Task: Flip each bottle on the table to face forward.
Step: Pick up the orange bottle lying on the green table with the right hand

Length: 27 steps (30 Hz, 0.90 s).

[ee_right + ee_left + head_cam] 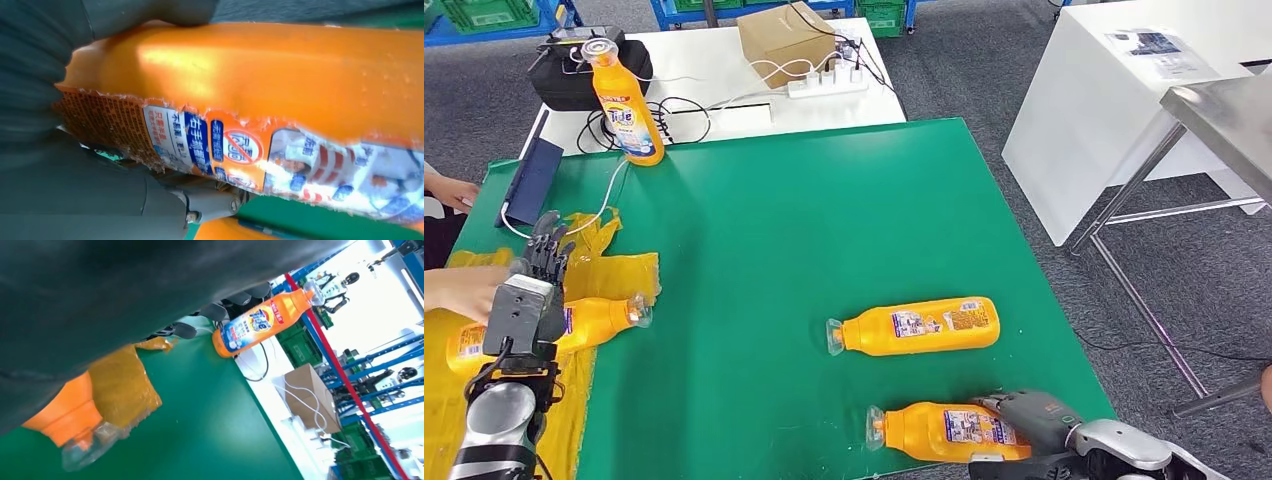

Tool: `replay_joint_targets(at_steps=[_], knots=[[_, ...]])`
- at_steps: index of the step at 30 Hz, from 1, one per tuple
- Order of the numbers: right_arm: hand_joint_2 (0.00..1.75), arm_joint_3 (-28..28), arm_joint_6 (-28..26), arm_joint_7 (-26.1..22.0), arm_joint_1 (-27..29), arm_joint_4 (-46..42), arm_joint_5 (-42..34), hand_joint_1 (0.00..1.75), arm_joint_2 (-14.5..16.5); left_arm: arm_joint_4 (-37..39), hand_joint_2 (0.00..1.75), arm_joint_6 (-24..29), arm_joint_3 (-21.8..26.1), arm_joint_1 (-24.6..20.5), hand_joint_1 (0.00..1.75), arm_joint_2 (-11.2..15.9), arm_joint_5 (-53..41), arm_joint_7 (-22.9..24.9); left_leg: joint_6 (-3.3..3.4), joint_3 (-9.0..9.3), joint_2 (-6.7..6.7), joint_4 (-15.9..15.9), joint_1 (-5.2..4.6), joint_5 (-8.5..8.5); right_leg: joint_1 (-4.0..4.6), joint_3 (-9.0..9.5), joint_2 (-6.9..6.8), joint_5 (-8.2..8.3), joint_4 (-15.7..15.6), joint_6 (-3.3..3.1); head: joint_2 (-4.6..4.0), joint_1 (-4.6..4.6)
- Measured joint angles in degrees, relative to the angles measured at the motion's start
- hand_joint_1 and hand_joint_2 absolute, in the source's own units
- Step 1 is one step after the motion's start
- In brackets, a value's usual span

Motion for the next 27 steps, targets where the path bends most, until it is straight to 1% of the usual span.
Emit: replay_joint_targets(at_steps=[1,2,5,7,9,11,12,14,16,18,21,24,27], knots=[[1.75,-1.11,-1.57,-2.41,-0.05,0.76,-2.95,1.75,2.03,-0.82,0.0,-0.99,0.43,1.11,0.0,0.0,1.52,0.32,-0.04,0.06,0.16,-0.01,0.05,-0.06,0.04,0.06,0.11,0.01,0.0,-0.01,0.0,0.02],[1.75,-2.61,-3.59,-5.55,-0.02,1.56,-5.98,1.75,4.83,-1.92,0.0,-2.47,1.05,2.76,0.0,-0.01,3.58,0.51,-0.08,0.14,0.4,-0.03,0.1,-0.13,0.08,0.09,0.31,0.01,-0.01,-0.02,0.0,0.05],[1.75,-7.45,-8.66,-15.51,0.59,1.95,-12.79,1.75,15.85,-6.32,0.0,-8.47,3.64,8.74,0.0,-0.38,10.19,-0.46,-0.17,0.24,0.98,-0.03,0.15,-0.23,0.13,-0.21,0.88,0.03,0.06,-0.05,0.0,-0.03],[1.75,-10.09,-9.21,-19.62,0.57,-0.09,-15.59,1.75,23.23,-9.8,0.87,-12.05,5.28,11.64,0.0,-1.26,12.84,-1.47,-0.2,0.08,0.89,-0.04,0.16,-0.08,0.16,-0.45,0.83,0.0,0.16,-0.07,0.0,-0.08],[1.75,-12.83,-8.5,-21.0,-0.53,-2.56,-17.49,1.75,29.48,-13.44,1.75,-15.31,6.4,13.54,0.0,-2.33,15.62,-1.22,-0.22,-0.07,0.64,-0.05,0.2,0.03,0.21,-0.54,0.64,-0.03,0.2,-0.1,0.0,-0.05],[1.75,-15.28,-7.24,-21.01,-2.26,-4.25,-18.69,1.75,34.67,-16.45,1.75,-18.62,6.79,14.78,0.0,-3.23,19.19,0.0,-0.23,-0.13,0.49,-0.06,0.22,0.04,0.24,-0.54,0.53,-0.05,0.21,-0.11,0.0,-0.03],[1.75,-16.15,-6.62,-20.91,-3.07,-4.68,-18.97,1.75,36.8,-17.66,1.75,-19.97,6.75,15.23,0.0,-3.65,20.73,0.48,-0.23,-0.14,0.45,-0.07,0.22,0.04,0.24,-0.54,0.52,-0.05,0.21,-0.11,0.0,-0.03],[1.75,-17.3,-5.73,-20.57,-4.3,-4.9,-19.07,1.75,40.25,-19.76,1.75,-21.84,6.25,15.91,0.0,-4.36,22.5,0.91,-0.23,-0.17,0.43,-0.07,0.19,0.04,0.21,-0.54,0.52,-0.05,0.21,-0.11,0.0,-0.03],[1.75,-17.89,-5.16,-20.2,-5.25,-4.56,-18.81,1.75,42.78,-21.51,1.75,-22.68,5.16,16.42,0.0,-4.87,22.91,0.9,-0.22,-0.19,0.41,-0.07,0.13,0.03,0.14,-0.54,0.51,-0.05,0.2,-0.11,0.0,-0.03],[1.75,-18.05,-4.61,-19.58,-6.26,-3.63,-18.31,1.75,44.62,-22.98,1.75,-22.88,3.67,16.75,0.0,-5.22,22.46,0.57,-0.21,-0.2,0.39,-0.07,0.09,0.03,0.1,-0.54,0.5,-0.05,0.2,-0.1,0.0,-0.02],[1.75,-17.79,-3.51,-17.35,-8.38,-0.32,-17.93,1.75,46.88,-25.01,1.75,-22.66,0.42,16.74,0.0,-5.51,20.84,-0.28,-0.2,-0.22,0.37,-0.07,0.07,0.02,0.08,-0.54,0.49,-0.04,0.2,-0.09,0.0,-0.02],[1.75,-16.74,-2.31,-15.45,-11.37,4.5,-18.44,1.75,48.66,-26.2,1.75,-22.44,-3.16,15.97,0.0,-5.59,19.75,-0.64,-0.2,-0.21,0.35,-0.06,0.07,0.03,0.08,-0.55,0.49,-0.03,0.2,-0.09,0.0,-0.03],[1.75,-15.59,-1.85,-14.99,-13.83,8.56,-18.75,1.75,50.07,-26.67,1.75,-22.1,-5.95,15.06,0.0,-5.7,19.52,-0.64,-0.2,-0.19,0.34,-0.07,0.08,0.04,0.09,-0.55,0.48,-0.03,0.2,-0.09,0.0,-0.03]])
